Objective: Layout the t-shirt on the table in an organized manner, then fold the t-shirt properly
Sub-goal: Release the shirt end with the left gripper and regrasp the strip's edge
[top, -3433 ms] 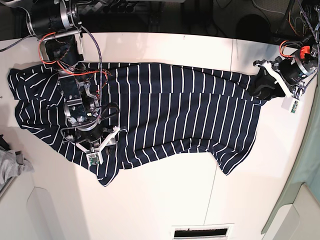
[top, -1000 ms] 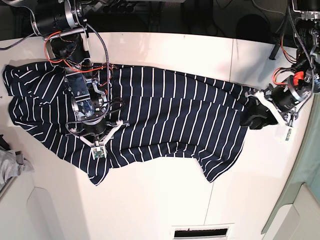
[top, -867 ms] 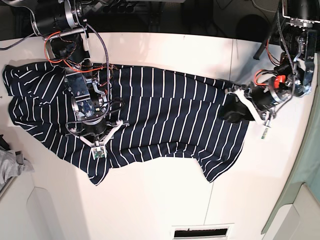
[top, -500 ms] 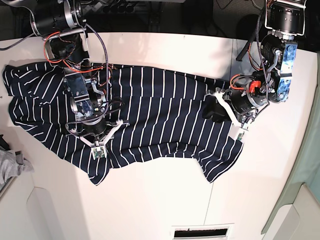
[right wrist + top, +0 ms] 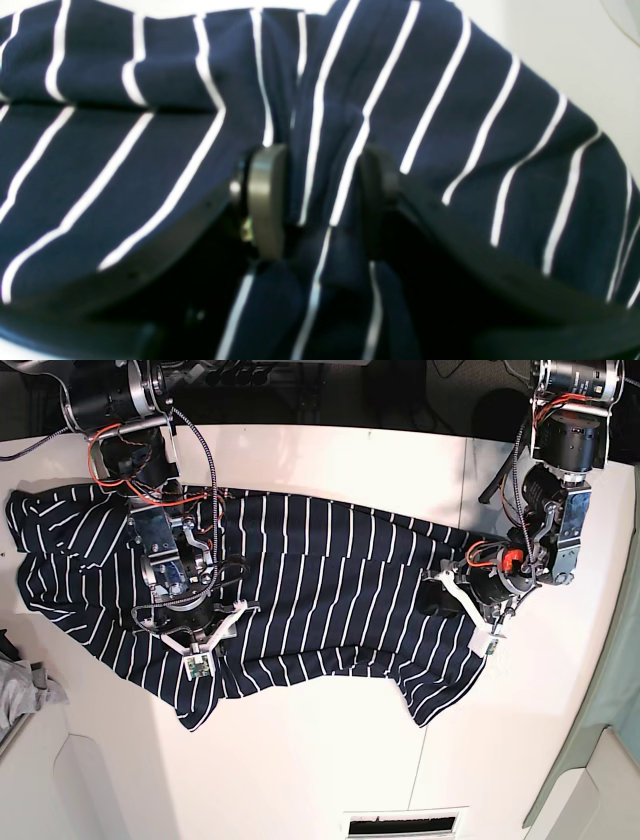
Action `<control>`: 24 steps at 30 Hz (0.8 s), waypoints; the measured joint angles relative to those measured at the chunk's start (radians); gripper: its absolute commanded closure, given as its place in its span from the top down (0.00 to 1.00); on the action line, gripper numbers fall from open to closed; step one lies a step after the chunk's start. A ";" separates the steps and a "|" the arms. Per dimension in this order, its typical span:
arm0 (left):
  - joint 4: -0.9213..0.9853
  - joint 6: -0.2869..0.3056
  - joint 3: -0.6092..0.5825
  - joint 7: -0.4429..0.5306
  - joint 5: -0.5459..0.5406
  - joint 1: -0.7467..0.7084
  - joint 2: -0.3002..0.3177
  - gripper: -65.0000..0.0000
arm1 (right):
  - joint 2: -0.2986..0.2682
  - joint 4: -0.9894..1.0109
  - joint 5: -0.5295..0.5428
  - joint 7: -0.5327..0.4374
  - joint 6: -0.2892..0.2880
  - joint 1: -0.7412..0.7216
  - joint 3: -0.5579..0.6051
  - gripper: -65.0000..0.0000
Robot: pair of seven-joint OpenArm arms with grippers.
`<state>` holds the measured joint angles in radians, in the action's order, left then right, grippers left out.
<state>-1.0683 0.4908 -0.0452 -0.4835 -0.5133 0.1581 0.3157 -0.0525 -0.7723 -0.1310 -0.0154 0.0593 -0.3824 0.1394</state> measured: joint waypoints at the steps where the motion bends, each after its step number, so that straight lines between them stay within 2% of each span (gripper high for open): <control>1: 0.011 0.000 0.000 0.004 0.005 0.005 0.000 0.42 | 0.000 0.000 -0.001 0.001 0.001 0.000 0.000 0.38; 5: 0.024 0.004 0.001 0.017 0.020 0.005 0.000 0.42 | 0.000 0.000 -0.001 0.000 0.040 0.001 0.000 0.38; 9: 0.024 -0.047 0.000 0.022 0.024 0.006 0.003 0.42 | -0.006 0.000 0.000 -0.006 0.041 0.001 0.000 0.38; 17: 0.024 -0.049 0.000 0.029 0.050 0.006 0.003 0.42 | -0.034 0.000 0.000 -0.015 0.077 0.001 0.001 0.38; 22: 0.024 -0.049 0.000 0.028 0.050 0.006 0.003 0.42 | -0.056 0.000 0.000 -0.018 0.080 0.002 0.001 0.38; 24: 0.024 -0.049 0.000 0.028 0.053 0.006 0.003 0.42 | -0.060 0.000 0.000 -0.018 0.127 0.002 0.001 0.38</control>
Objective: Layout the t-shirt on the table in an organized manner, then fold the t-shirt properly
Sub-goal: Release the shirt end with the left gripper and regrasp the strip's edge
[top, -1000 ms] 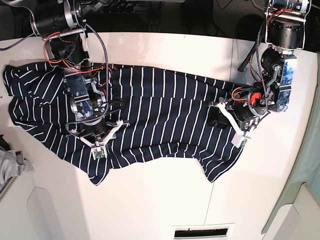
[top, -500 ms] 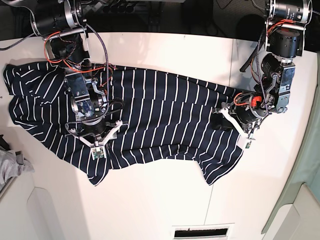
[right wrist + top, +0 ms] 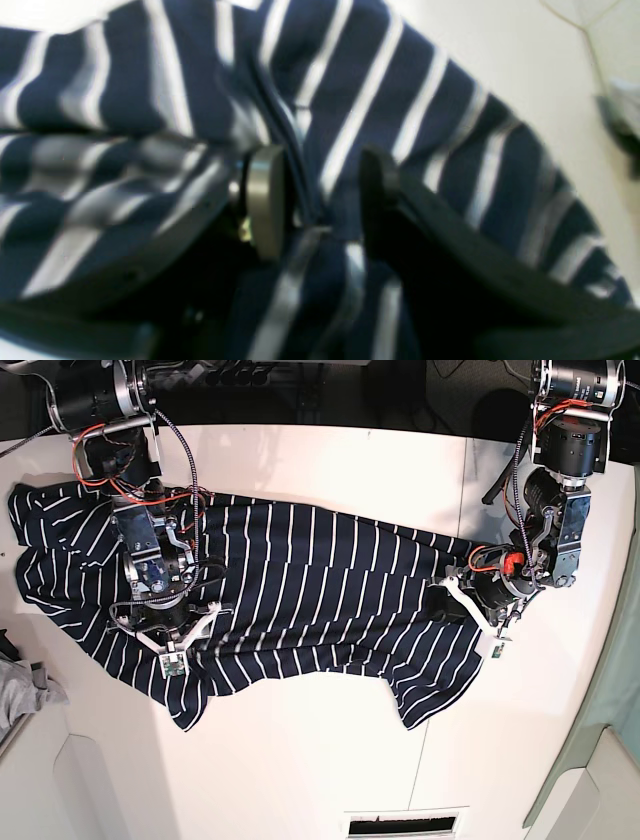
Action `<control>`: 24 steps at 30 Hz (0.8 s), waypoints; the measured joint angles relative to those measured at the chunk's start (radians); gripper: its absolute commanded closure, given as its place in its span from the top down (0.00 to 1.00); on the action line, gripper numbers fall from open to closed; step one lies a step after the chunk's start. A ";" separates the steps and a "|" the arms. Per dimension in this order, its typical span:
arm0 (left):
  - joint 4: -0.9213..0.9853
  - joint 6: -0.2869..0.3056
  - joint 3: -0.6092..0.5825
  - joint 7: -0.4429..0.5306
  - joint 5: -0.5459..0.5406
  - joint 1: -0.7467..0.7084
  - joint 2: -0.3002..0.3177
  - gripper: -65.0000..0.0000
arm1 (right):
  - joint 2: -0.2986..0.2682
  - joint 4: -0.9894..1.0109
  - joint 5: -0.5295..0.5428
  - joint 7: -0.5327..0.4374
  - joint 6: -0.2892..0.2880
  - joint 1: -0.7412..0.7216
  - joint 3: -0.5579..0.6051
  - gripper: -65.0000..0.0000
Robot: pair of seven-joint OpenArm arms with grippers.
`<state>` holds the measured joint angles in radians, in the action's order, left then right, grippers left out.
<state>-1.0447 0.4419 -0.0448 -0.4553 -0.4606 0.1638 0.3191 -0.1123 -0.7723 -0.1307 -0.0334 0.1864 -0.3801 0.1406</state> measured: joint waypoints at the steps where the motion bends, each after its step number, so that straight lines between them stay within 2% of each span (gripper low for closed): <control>1: 0.000 0.000 0.000 0.000 0.000 0.000 0.000 0.42 | -0.004 0.000 0.000 0.000 0.009 0.000 0.000 0.38; 11: 0.000 0.000 0.000 0.000 0.016 0.000 0.000 0.42 | -0.018 -0.007 0.003 0.003 0.012 -0.019 0.000 0.37; 13: 0.000 0.000 0.000 0.000 0.017 0.000 0.000 0.42 | -0.018 -0.008 0.003 0.004 0.012 -0.018 0.000 0.30; 15: 0.000 0.000 0.000 0.000 0.018 0.000 0.000 0.42 | -0.018 -0.008 0.005 0.008 0.012 -0.013 0.000 0.08; 16: 0.000 0.000 0.000 0.000 0.018 0.000 0.000 0.42 | -0.018 -0.008 0.005 0.008 0.011 -0.013 0.000 0.00; 22: -0.005 -0.004 0.000 -0.005 0.002 0.000 0.000 0.42 | -0.019 -0.008 -0.055 0.008 -0.046 -0.013 0.000 0.00; 24: -0.033 -0.009 0.000 -0.059 -0.022 -0.003 0.006 0.42 | -0.018 -0.008 -0.066 0.008 -0.048 -0.013 0.000 0.00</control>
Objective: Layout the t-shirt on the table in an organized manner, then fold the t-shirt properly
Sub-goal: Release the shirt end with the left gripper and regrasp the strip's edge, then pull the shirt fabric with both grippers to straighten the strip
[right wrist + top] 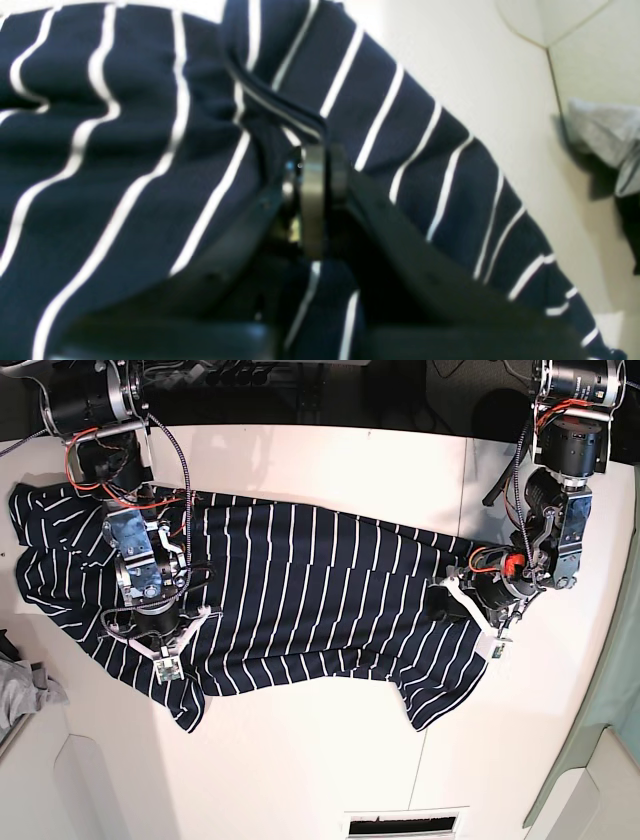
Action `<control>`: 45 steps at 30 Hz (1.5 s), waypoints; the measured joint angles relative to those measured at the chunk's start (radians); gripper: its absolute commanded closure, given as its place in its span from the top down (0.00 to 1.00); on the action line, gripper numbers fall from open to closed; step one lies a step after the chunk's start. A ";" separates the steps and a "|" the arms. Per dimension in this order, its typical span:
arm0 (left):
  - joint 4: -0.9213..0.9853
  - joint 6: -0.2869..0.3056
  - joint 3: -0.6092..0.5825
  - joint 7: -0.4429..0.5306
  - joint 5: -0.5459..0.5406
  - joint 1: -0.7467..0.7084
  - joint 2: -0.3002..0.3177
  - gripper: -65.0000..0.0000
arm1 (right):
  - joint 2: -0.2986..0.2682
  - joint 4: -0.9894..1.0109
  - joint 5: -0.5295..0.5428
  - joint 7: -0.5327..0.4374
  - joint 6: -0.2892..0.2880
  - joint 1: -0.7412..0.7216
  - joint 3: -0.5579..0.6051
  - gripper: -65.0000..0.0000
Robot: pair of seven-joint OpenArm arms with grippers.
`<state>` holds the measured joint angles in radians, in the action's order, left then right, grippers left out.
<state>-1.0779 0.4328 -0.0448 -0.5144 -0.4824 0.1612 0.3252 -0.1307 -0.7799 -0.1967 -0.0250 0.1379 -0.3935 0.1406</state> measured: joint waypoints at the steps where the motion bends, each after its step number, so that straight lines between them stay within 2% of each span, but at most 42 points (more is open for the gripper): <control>1: -0.022 -0.004 0.000 -0.029 -0.013 -0.001 0.007 0.42 | 0.000 0.000 0.000 0.000 0.000 0.000 0.000 0.00; 4: -0.111 -0.024 0.000 -0.097 -0.014 -0.021 0.033 0.42 | 0.000 0.000 -0.002 0.006 0.000 0.000 0.000 0.00; 7: -0.208 -0.025 0.000 -0.098 -0.024 -0.021 0.061 0.42 | 0.000 -0.002 -0.003 0.027 0.000 0.002 0.000 0.00; 9: -0.232 -0.041 0.000 -0.052 -0.011 -0.003 0.074 0.42 | 0.000 -0.016 -0.017 0.042 0.000 0.011 0.000 0.00; 11: -0.221 -0.113 0.000 0.003 0.068 0.014 0.074 0.42 | -0.002 -0.050 -0.033 0.046 0.000 0.034 0.000 0.00; 15: -0.080 -0.181 -0.002 0.074 0.107 0.069 0.071 0.42 | -0.002 -0.153 -0.045 0.049 -0.002 0.104 -0.001 0.00; 20: 0.194 -0.185 0.002 0.171 0.108 0.253 0.077 0.42 | 0.000 -0.313 -0.044 0.094 -0.064 0.206 0.000 0.00; 23: 0.327 -0.184 0.003 0.172 0.107 0.316 0.073 0.42 | -0.003 -0.385 -0.045 0.142 -0.064 0.266 -0.001 0.00; 25: 0.385 -0.163 0.003 0.167 0.110 0.323 0.072 0.42 | -0.002 -0.418 -0.044 0.145 -0.064 0.303 -0.001 0.00; 29: 0.400 -0.111 0.003 0.153 0.091 0.304 0.067 0.42 | -0.001 -0.435 -0.018 0.146 -0.064 0.328 -0.001 0.00; 35: 0.399 -0.111 0.003 0.144 0.077 0.304 0.007 0.42 | -0.002 -0.438 -0.018 0.149 -0.065 0.327 -0.001 0.00; 38: 0.395 -0.110 0.003 0.139 0.073 0.297 -0.001 0.42 | -0.002 -0.438 -0.017 0.151 -0.099 0.327 -0.001 0.00; 39: 0.393 -0.118 0.003 0.148 0.083 0.290 -0.001 0.42 | 0.000 -0.438 -0.017 0.150 -0.101 0.327 -0.001 0.00; 42: 0.386 -0.191 0.003 0.167 0.116 0.274 0.000 0.42 | 0.001 -0.438 -0.002 0.149 -0.105 0.327 -0.001 0.00; 45: 0.383 -0.204 0.003 0.167 0.130 0.247 0.013 0.42 | -0.002 -0.438 -0.002 0.153 -0.105 0.327 -0.001 0.00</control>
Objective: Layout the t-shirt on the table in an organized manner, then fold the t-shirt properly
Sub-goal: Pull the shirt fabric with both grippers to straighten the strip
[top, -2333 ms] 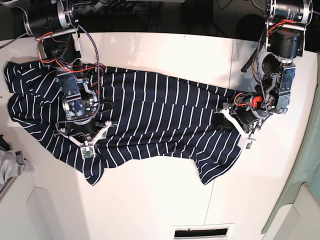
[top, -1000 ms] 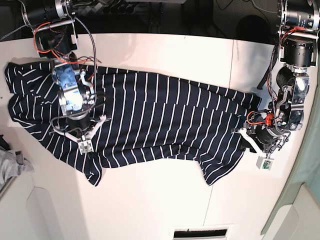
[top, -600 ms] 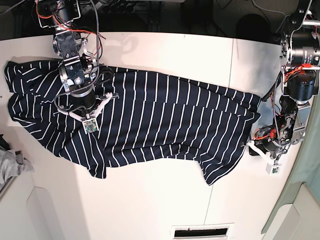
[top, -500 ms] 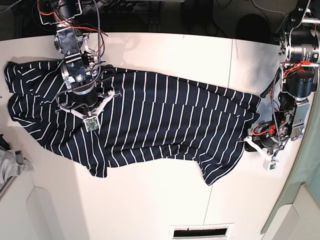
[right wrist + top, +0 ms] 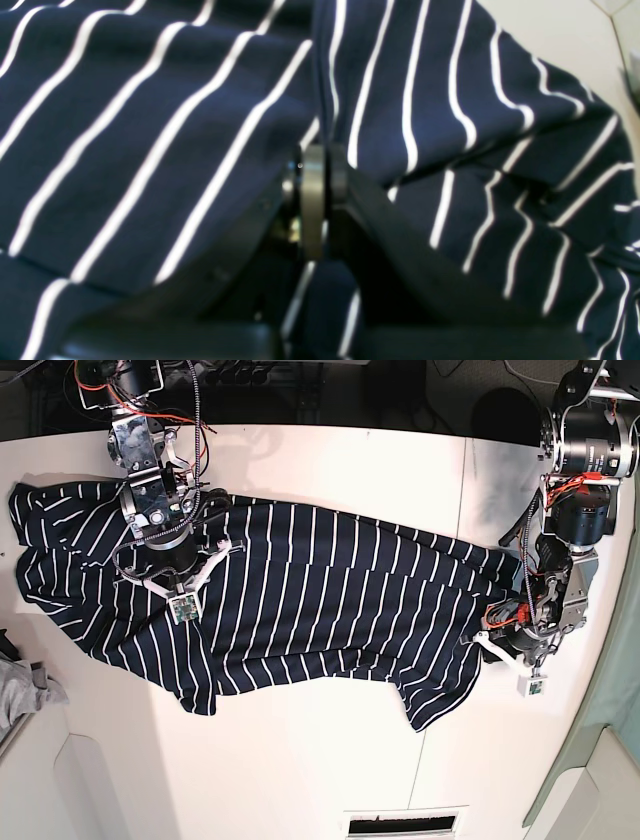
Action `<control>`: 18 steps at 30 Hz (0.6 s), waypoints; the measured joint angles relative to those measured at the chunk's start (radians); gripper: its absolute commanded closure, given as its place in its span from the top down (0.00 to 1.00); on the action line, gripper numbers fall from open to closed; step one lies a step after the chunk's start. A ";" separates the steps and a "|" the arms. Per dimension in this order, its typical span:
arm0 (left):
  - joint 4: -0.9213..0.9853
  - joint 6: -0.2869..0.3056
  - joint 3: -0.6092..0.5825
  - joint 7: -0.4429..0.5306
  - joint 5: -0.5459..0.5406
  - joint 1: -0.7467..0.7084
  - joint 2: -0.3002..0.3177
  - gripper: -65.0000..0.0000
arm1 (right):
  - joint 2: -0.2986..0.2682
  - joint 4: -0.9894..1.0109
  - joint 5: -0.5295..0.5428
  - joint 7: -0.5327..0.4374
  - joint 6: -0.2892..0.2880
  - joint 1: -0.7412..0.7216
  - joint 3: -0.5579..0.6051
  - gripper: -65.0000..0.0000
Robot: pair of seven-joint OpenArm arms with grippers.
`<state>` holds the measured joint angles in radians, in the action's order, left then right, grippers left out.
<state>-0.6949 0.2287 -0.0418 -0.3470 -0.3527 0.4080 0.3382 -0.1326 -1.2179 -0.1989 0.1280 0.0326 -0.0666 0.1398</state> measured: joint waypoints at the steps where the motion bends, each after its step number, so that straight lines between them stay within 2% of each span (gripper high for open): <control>1: -0.002 0.000 0.000 0.001 0.001 -0.013 0.005 0.42 | 0.000 0.000 0.000 0.000 -0.003 0.000 0.000 0.00; 7: -0.035 -0.004 0.004 0.027 0.004 -0.085 0.017 0.42 | 0.000 -0.002 0.000 -0.004 -0.016 -0.003 0.000 0.00; 9: -0.089 -0.047 0.004 0.021 0.001 -0.121 0.019 0.42 | 0.000 -0.003 0.001 -0.004 -0.018 -0.002 0.000 0.00; 12: -0.220 -0.095 0.005 -0.048 0.007 -0.181 0.019 0.42 | 0.000 -0.005 0.000 -0.004 -0.018 -0.003 0.000 0.00; 16: -0.401 -0.098 0.003 -0.186 0.019 -0.225 0.016 0.42 | 0.000 -0.006 0.000 -0.004 -0.018 -0.002 0.000 0.00; 18: -0.466 -0.076 0.000 -0.196 0.010 -0.225 0.011 0.42 | 0.000 -0.006 0.000 -0.003 -0.018 -0.003 0.000 0.00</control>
<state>-1.1610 0.1532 -0.0422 -0.5430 -0.3424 0.1833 0.3496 -0.1329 -1.2236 -0.1986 0.1246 0.0147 -0.0692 0.1398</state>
